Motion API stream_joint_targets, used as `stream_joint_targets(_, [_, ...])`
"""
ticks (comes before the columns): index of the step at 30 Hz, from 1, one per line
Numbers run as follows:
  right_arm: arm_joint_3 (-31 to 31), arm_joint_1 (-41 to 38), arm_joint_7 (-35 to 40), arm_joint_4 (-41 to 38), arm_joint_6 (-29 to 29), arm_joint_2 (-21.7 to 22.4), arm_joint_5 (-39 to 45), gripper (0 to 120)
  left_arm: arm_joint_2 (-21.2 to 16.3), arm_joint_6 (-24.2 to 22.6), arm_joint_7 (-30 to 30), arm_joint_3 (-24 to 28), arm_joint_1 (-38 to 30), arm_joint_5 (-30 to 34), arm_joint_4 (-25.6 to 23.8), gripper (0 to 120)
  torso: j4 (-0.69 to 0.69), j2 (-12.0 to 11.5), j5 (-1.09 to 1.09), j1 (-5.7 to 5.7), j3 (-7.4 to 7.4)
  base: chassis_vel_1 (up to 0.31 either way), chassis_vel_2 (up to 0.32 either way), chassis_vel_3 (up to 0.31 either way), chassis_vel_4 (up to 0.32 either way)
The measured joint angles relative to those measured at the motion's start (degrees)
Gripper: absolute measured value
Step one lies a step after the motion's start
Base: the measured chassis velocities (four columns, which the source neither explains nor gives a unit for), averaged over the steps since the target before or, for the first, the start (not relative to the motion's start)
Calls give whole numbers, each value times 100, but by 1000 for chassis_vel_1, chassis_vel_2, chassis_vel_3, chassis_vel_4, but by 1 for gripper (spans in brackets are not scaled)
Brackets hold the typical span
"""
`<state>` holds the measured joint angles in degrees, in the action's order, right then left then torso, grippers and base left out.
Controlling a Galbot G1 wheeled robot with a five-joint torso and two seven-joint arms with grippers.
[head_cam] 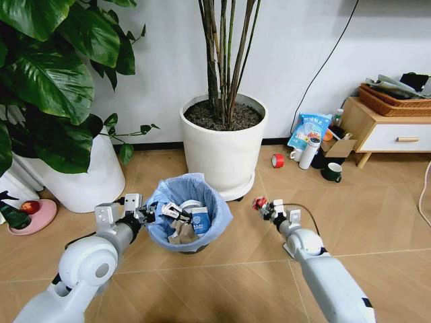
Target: Pick up the trash bin and place the garbage on the floor into it.
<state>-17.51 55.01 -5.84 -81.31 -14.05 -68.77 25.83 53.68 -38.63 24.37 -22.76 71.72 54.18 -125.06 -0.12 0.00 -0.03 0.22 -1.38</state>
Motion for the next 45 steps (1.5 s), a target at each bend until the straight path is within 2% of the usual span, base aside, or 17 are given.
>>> stream_joint_targets(2, [0,0,0,0,0,0,0,48,0,0,0,0,0,0,0,0,0,0,0,0,0,0,0,0,0])
stream_joint_targets(4, [27,192,105,-1050,-230,410,333,48,-100,-25,0,45,-37,-7,49,0,0,0,-2,0,0,0,0,0,0])
stream_joint_targets(9, [149,347,235,-2360,-480,1001,772,48,-165,-101,31,108,-152,59,113,0,-2,0,-2,0,1,0,0,0,0])
stream_joint_targets(10, [149,347,235,-2360,-480,1001,772,48,-165,-101,31,108,-152,59,113,0,-2,0,-2,0,1,0,0,0,0])
stream_joint_targets(14, [375,267,329,-3308,-760,1357,1396,48,-202,-168,78,227,-263,115,190,0,-1,0,0,0,1,0,0,0,0])
stream_joint_targets(16, [434,225,330,-3442,-809,1397,1515,48,-204,-176,81,250,-285,124,203,0,-2,0,-3,0,1,0,0,0,0])
stream_joint_targets(19, [935,-145,344,-3834,-888,1534,2085,48,-204,-214,148,358,-404,212,264,0,-2,0,-1,0,1,0,0,0,0])
stream_joint_targets(20, [935,-145,344,-3834,-888,1534,2085,48,-204,-214,148,358,-404,212,264,0,-2,0,-1,0,1,0,0,0,0])
stream_joint_targets(23, [1625,-660,341,-3889,-909,1538,2333,48,-243,-245,218,486,-489,274,303,0,-1,0,-1,0,0,0,0,0,0])
stream_joint_targets(27, [2156,-938,305,-3879,-941,1501,2346,48,-267,-260,246,513,-524,324,307,0,0,0,0,0,0,0,0,0,0])
stream_joint_targets(31, [2415,-989,231,-3847,-1067,1498,2209,48,-281,-261,253,496,-520,335,303,0,-1,0,-2,0,0,0,0,0,0])
stream_joint_targets(35, [2573,-978,204,-3769,-1108,1491,2010,64,-286,-261,251,452,-498,339,281,0,-2,0,-1,0,0,0,0,0,0])
stream_joint_targets(36, [2573,-978,204,-3769,-1108,1491,2010,64,-286,-261,251,452,-498,339,281,0,-2,0,-1,0,0,0,0,0,0])
stream_joint_targets(39, [2585,-944,223,-3744,-1155,1472,1980,81,-273,-261,243,444,-507,339,282,0,-1,0,-1,0,0,0,0,0,0])
stream_joint_targets(40, [2585,-944,223,-3744,-1155,1472,1980,81,-273,-261,243,444,-507,339,282,0,-1,0,-1,0,0,0,0,0,0])
stream_joint_targets(43, [2517,-862,252,-3720,-1144,1445,1937,94,-259,-258,236,449,-528,339,290,0,-2,0,-1,0,0,0,0,0,0])
stream_joint_targets(45, [2421,-819,328,-3717,-1130,1420,1915,97,-255,-257,236,449,-529,339,300,0,-1,0,-1,0,0,0,0,0,0])
